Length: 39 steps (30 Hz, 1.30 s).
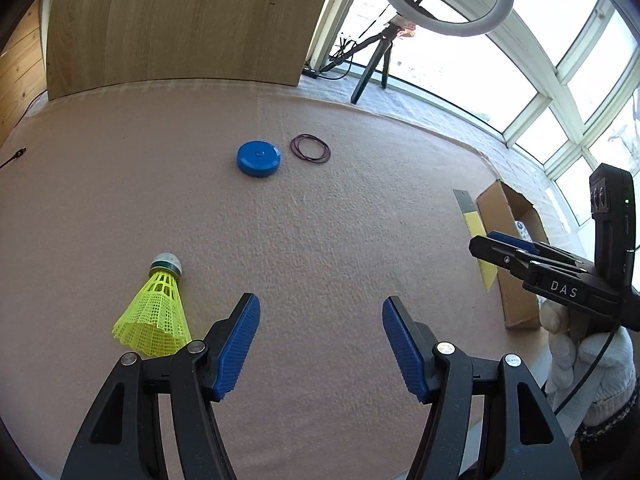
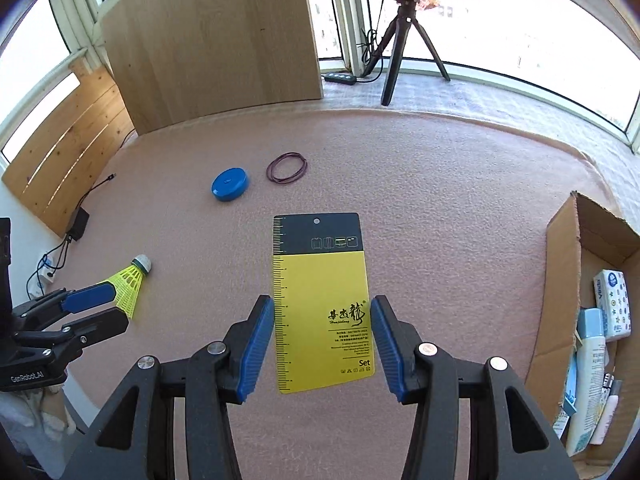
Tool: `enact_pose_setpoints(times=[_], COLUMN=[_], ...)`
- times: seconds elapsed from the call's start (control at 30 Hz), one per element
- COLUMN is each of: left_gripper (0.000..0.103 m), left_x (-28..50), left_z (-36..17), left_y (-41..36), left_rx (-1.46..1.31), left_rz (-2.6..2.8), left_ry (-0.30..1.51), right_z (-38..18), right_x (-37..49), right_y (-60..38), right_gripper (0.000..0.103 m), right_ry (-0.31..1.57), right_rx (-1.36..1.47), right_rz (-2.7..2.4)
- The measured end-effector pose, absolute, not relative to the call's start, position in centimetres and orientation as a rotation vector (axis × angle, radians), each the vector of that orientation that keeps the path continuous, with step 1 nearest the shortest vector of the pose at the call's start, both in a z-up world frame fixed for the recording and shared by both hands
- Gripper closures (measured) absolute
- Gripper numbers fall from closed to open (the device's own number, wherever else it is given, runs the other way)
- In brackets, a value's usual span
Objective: Organize objects
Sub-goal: 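Lift the yellow card with the right gripper and carry it over the box, then release the card into the box and withdraw the right gripper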
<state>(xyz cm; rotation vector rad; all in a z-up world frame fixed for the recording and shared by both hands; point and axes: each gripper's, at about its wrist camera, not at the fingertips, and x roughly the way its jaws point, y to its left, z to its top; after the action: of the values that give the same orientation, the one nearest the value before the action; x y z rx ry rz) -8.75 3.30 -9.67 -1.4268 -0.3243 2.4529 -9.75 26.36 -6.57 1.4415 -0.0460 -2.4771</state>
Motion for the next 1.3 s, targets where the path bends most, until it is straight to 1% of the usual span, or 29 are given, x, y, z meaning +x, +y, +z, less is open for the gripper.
enact_pose_setpoints(times=[0.4,0.67,1.07,1.1,1.23,1.3], left_gripper=[0.036,0.036,0.036,0.036,0.036,0.036], left_x=[-10.0,-10.4,-10.3,-10.3,-10.5,-10.7], left_z=[-10.0,-10.5,-10.7,-10.7,-10.8,-10.8], left_y=[10.3,12.8,11.7,11.7,11.8,11.8], left_rx=[-1.418,-1.43,-1.459,-1.46,-1.466,-1.467], left_rz=[2.349,2.335,2.375,2.375,2.37,2.367], left_ry=[-0.221,-0.204,-0.229,-0.23,-0.228,-0.226], right_z=[-4.8,-4.5,-5.8,-5.9,-5.8,-5.7], right_x=[-7.5,-9.1,-12.1,-12.2,-12.4,-12.4], right_y=[39.0,44.5,46.9,46.9,46.4,46.2], right_gripper=[0.057,0.057,0.057,0.056,0.046,0.045], right_ry=[-0.243,-0.26,-0.229,-0.224,-0.198,-0.187], right_rx=[1.468,1.477,1.513,1.51,1.51,1.503], right_rz=[-2.729,-2.82,-2.828,-2.829,-2.828,-2.835])
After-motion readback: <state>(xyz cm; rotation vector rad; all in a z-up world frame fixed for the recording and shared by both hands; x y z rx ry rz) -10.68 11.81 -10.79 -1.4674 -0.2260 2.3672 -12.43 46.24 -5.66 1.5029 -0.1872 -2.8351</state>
